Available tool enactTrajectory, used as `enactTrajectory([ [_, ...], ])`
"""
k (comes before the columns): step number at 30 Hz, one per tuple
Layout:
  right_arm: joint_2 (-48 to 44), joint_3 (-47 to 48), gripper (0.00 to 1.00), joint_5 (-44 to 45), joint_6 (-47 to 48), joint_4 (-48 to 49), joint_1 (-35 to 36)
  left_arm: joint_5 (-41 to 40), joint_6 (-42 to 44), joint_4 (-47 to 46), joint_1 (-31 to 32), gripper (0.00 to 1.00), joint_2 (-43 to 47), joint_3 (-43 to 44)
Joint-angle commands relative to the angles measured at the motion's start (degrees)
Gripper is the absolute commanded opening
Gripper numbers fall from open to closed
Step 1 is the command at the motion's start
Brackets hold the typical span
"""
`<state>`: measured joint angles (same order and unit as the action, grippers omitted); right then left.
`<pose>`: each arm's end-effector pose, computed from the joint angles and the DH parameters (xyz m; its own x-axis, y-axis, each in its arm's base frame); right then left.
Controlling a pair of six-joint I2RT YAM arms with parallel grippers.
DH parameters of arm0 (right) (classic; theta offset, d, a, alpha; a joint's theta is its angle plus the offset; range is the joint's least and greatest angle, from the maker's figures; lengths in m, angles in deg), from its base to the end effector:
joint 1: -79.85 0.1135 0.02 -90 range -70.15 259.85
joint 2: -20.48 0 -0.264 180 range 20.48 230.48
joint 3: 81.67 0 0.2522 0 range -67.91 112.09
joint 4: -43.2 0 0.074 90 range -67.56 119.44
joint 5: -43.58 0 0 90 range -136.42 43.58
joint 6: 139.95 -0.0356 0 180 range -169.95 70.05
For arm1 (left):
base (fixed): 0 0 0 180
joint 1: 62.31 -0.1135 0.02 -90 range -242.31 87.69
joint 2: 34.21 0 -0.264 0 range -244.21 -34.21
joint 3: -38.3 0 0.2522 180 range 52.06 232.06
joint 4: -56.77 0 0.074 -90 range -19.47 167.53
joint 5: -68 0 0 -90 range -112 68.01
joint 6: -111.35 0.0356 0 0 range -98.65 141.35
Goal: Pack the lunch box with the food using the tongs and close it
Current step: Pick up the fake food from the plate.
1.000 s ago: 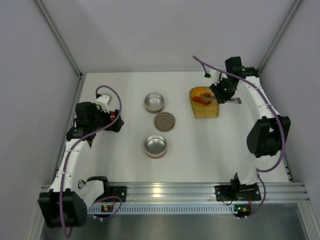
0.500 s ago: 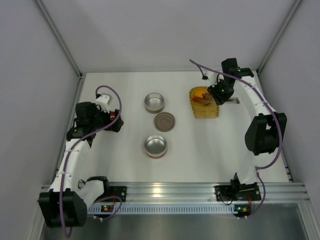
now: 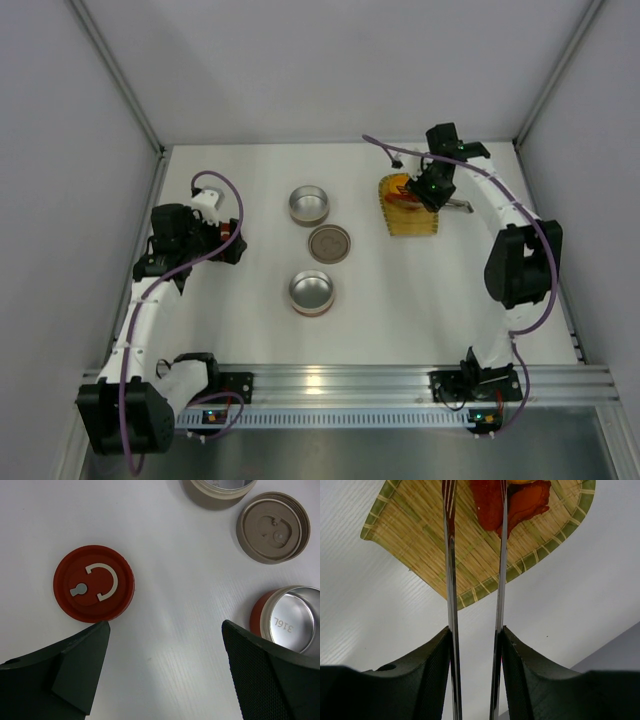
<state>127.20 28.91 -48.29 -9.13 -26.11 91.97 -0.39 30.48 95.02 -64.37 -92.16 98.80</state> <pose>0.3841 0.0837 0.2836 -0.5272 -0.7814 -0.3338 -0.7502 0.6125 -0.2491 0.2192 -0.0052 0.2860 -0.5337 0.1284 -0.8359 0.3546 0.9313 -0.0833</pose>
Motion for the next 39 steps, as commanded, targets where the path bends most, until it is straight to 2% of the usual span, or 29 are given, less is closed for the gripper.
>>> enactTrajectory([
  [1, 0.6, 0.04, 0.42, 1.69, 1.81, 3.08, 1.15, 0.54, 0.45, -1.2, -0.22, 0.98, -0.49, 2.21],
  [18, 1.21, -1.19, 0.41, 3.98, 3.22, 3.87, 0.98, 0.54, 0.28, -1.38, -0.22, 0.98, -1.02, 2.21],
  [22, 1.74, -0.58, 0.31, 3.45, 2.69, 3.69, 1.15, 0.1, 0.63, -1.2, -0.31, 0.98, -0.93, 2.21],
  [25, 0.78, -0.49, 0.17, 3.01, 2.6, 3.08, 1.06, 0.02, 0.72, -1.11, -0.22, 0.99, -0.76, 2.04],
  [30, -2.82, -0.4, 0.04, 2.31, 2.16, 1.32, 1.06, 0.28, 0.37, -1.11, -0.22, 0.98, -0.58, 2.04],
  [33, -4.93, 0.3, 0.0, 0.57, 1.37, -0.52, 1.06, 0.54, 0.19, -0.94, -0.22, 0.98, -0.23, 2.3],
  [39, -7.66, 1.71, 0.0, -1.47, -0.04, -3.34, 0.89, 0.37, 0.1, -0.15, -0.22, 0.98, 0.47, 2.92],
])
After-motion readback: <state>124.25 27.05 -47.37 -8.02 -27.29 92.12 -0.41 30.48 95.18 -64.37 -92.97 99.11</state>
